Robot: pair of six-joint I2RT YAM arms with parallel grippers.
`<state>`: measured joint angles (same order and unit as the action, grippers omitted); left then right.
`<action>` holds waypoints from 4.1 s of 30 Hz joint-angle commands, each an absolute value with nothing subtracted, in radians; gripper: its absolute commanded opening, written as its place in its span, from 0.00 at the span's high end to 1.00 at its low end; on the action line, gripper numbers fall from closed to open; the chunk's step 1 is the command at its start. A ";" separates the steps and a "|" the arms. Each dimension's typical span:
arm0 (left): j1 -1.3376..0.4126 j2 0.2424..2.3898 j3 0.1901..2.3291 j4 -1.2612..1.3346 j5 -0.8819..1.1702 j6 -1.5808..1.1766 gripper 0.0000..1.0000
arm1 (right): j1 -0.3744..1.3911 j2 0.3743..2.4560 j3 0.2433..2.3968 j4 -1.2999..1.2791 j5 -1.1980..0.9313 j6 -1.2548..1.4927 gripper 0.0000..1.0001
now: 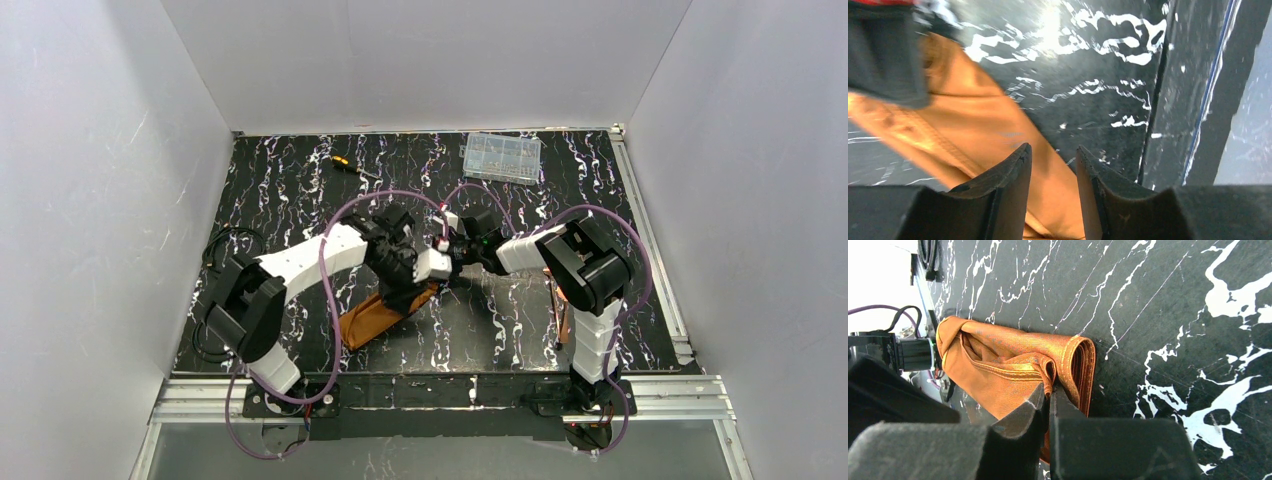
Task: Fold the napkin into a case and place the utensils inside
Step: Grasp the top corner of the smaller rectangle folded napkin from the folded napkin, then pick up the smaller rectangle-folded napkin from the center of the board.
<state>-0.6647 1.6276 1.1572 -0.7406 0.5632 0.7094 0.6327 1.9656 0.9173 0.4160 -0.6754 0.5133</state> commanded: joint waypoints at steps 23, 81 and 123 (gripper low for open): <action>-0.681 1.680 0.979 -0.681 0.372 0.861 0.73 | 0.568 1.711 0.888 0.277 -0.608 0.489 0.01; -0.499 0.891 0.473 -0.567 0.339 1.449 0.27 | 0.646 1.910 0.917 0.292 -0.567 0.550 0.99; -0.414 0.944 0.409 -0.501 0.449 1.687 1.00 | 0.649 1.955 0.905 0.395 -0.616 0.634 0.99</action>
